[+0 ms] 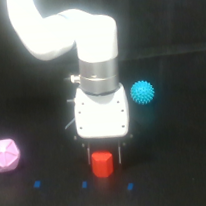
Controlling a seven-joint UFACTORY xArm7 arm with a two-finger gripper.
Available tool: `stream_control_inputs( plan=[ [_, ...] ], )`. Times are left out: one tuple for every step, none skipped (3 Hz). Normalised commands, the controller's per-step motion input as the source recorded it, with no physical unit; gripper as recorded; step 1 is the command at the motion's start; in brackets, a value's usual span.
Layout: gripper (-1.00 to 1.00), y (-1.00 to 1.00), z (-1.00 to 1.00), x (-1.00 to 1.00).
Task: Pick up the red object from the table
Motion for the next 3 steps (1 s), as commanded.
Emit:
stream_control_inputs(
  plan=[
    [-1.00, -0.26, 0.59, 0.35],
    [-0.66, -0.72, 1.00, 0.68],
    [-0.94, 0.22, 0.95, 0.39]
  ],
)
